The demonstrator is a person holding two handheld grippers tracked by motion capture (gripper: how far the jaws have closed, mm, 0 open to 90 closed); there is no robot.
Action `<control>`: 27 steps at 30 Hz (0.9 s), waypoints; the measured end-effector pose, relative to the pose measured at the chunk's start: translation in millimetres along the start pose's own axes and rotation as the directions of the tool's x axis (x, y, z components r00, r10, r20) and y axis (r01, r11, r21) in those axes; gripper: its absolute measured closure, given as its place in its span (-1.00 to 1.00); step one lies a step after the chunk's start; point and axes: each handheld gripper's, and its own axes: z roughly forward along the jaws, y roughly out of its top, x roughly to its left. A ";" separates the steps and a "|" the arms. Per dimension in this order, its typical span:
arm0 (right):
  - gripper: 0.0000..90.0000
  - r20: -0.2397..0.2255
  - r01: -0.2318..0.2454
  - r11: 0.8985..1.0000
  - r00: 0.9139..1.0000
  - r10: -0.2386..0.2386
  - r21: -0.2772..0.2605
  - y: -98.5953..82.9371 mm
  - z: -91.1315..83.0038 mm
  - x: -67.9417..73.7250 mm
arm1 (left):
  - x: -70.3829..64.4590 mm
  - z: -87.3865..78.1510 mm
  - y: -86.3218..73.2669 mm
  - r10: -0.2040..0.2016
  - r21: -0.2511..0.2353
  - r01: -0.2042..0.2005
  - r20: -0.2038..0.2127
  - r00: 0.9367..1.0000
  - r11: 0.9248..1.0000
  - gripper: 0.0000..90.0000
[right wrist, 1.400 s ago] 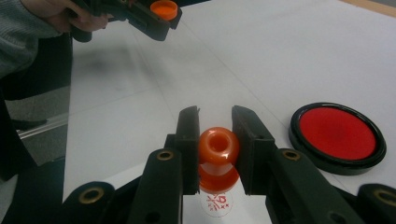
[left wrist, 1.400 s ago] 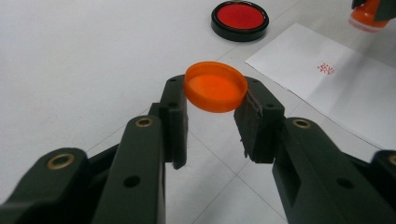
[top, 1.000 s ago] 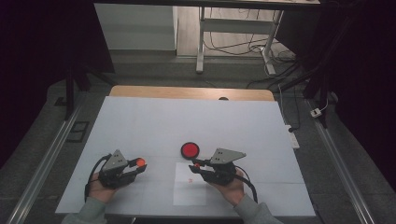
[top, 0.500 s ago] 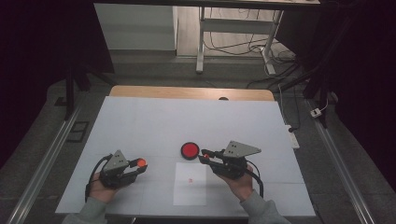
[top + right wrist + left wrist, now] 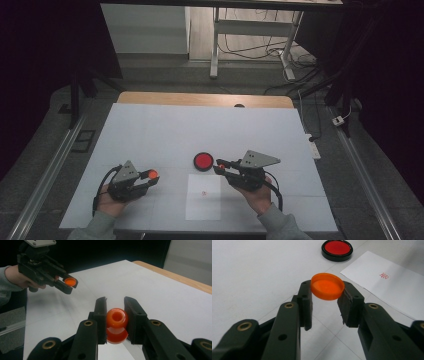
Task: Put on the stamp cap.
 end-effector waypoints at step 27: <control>0.60 -0.012 -0.003 1.000 1.000 0.003 0.004 0.1 1.6 0.3 | -19.6 20.8 26.4 0.060 -0.013 -0.059 0.071 0.996 0.998 0.43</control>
